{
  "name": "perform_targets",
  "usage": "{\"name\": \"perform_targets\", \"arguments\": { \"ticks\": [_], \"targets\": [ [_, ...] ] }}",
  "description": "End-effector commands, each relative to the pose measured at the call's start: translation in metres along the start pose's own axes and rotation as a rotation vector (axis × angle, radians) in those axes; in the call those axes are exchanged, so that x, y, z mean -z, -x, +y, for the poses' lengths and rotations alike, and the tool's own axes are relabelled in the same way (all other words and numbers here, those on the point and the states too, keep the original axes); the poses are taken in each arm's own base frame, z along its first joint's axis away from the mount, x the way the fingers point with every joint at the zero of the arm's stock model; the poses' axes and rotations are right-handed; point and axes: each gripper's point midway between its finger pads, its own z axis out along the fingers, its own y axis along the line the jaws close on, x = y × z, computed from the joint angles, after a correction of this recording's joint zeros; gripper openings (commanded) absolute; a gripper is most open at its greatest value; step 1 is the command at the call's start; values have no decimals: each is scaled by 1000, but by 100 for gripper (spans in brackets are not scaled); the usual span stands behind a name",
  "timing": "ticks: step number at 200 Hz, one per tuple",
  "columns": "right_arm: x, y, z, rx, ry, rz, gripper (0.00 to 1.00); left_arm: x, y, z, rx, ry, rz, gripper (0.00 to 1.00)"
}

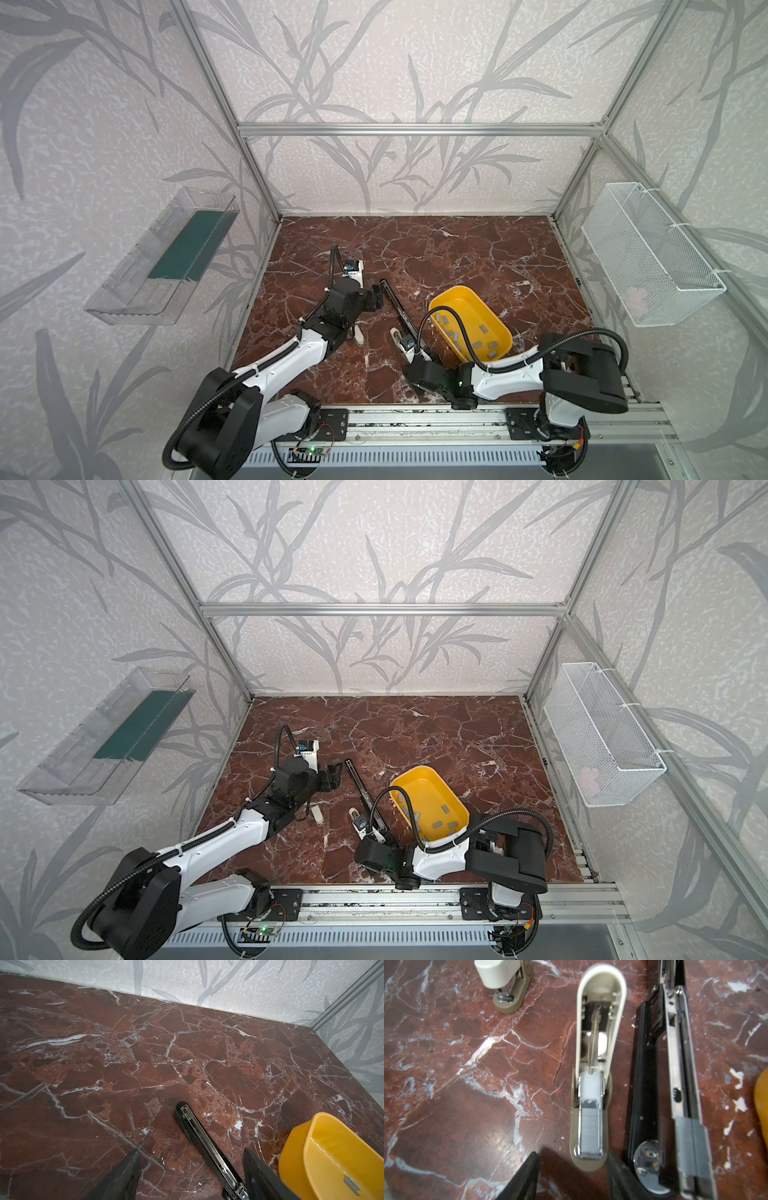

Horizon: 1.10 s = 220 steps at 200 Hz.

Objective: Load the staples into the stapler

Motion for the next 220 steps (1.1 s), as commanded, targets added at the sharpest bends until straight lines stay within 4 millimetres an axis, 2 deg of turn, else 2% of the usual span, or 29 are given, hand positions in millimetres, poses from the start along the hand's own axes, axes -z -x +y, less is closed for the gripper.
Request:
{"name": "perform_targets", "arguments": {
  "ticks": [1, 49, 130, 175, 220],
  "targets": [
    [-10, -24, -10, 22, -25, 67, 52, 4, 17, -5, -9, -8, -40, 77],
    [-16, -32, -13, 45, -43, 86, 42, 4, 16, -6, -10, -13, -38, 76],
    [-10, -41, -23, 95, -100, 121, 41, 3, 16, -5, -7, -7, -37, 76],
    [-13, -45, -28, 119, -119, 121, 33, 5, 17, -7, 23, -18, -40, 75],
    [-15, -45, -31, 126, -121, 81, 28, 3, 9, 6, 93, 36, -43, 73]
  ]
}}
